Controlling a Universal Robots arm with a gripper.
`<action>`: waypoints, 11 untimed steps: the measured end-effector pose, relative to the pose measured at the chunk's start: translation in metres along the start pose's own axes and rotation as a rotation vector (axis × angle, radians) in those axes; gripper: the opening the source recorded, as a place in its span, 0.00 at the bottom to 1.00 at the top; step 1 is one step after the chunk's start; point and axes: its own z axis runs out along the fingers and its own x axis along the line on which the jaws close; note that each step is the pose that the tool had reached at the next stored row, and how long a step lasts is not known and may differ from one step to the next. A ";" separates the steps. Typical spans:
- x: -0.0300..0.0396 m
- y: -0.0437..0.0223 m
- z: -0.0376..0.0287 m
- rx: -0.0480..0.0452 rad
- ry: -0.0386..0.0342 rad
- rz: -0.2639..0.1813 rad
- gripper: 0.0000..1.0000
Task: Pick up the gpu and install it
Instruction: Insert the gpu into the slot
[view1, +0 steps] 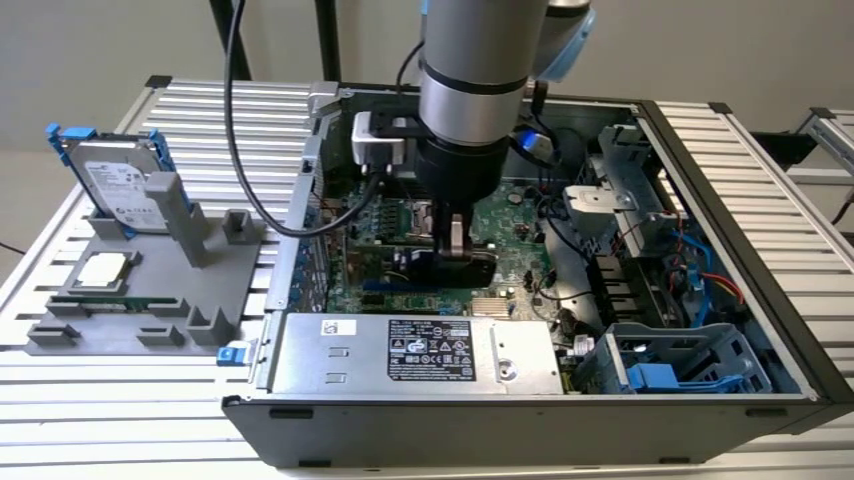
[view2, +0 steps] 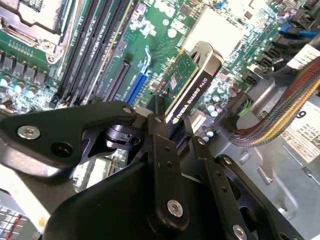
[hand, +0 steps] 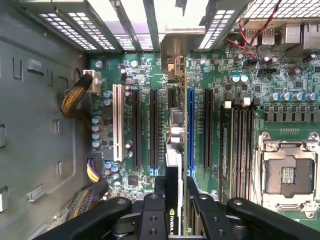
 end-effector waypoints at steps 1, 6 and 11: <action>-0.0014 0.0006 0.0002 0.0000 0.0000 0.000 0.00; -0.0061 0.0040 0.0021 0.0000 0.0000 0.002 0.00; -0.0082 0.0098 0.0044 -0.0002 -0.0011 0.006 0.00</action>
